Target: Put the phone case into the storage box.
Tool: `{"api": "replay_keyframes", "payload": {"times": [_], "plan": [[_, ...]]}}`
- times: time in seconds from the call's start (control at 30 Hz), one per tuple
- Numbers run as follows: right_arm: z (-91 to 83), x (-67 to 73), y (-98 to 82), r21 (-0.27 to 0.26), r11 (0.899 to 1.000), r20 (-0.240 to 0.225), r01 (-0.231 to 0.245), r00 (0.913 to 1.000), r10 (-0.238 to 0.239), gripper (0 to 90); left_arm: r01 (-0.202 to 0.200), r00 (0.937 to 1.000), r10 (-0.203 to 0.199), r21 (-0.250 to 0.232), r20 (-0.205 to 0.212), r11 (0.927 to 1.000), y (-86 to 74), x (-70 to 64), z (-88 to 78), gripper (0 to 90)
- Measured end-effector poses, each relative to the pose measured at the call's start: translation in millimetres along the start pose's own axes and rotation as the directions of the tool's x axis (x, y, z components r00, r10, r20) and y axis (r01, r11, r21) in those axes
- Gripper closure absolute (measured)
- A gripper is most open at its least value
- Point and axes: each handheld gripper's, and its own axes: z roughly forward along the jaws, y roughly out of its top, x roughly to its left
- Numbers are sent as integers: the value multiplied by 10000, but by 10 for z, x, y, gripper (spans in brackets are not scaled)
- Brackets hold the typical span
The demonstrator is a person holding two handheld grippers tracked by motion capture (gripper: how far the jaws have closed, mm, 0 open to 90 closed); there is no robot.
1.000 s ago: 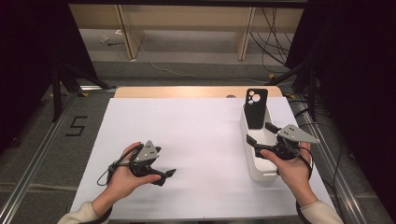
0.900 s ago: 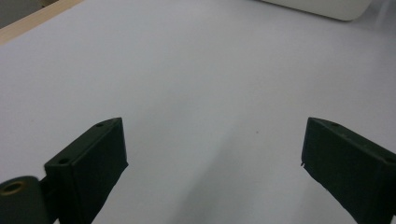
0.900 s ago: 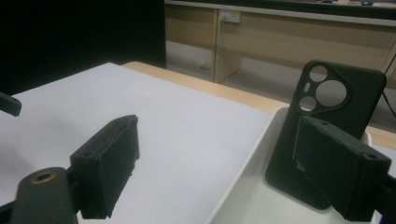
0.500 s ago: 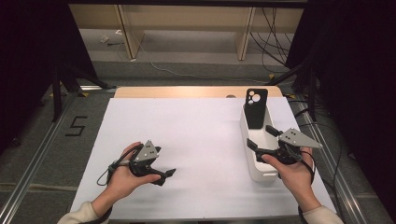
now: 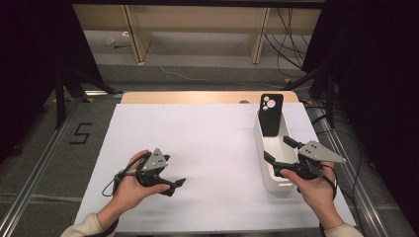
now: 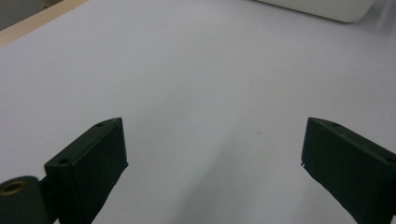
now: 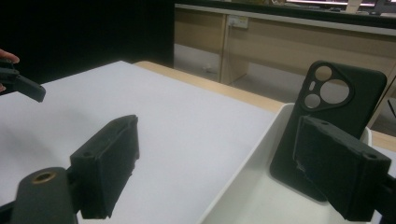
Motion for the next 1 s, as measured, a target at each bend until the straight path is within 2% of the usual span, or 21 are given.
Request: {"api": "replay_keyframes", "payload": {"times": [0.6, 1.0], "plan": [[-108, 25, -90, 27, 10000, -37, 39, 10000, -39, 155, 41, 10000, -41, -86, -35, 10000, 1, 5, -3, 64], [-122, 38, -116, 59, 10000, -60, 49, 10000, -49, 155, 43, 10000, -43, -76, -45, 10000, 4, 9, -8, 64]]}}
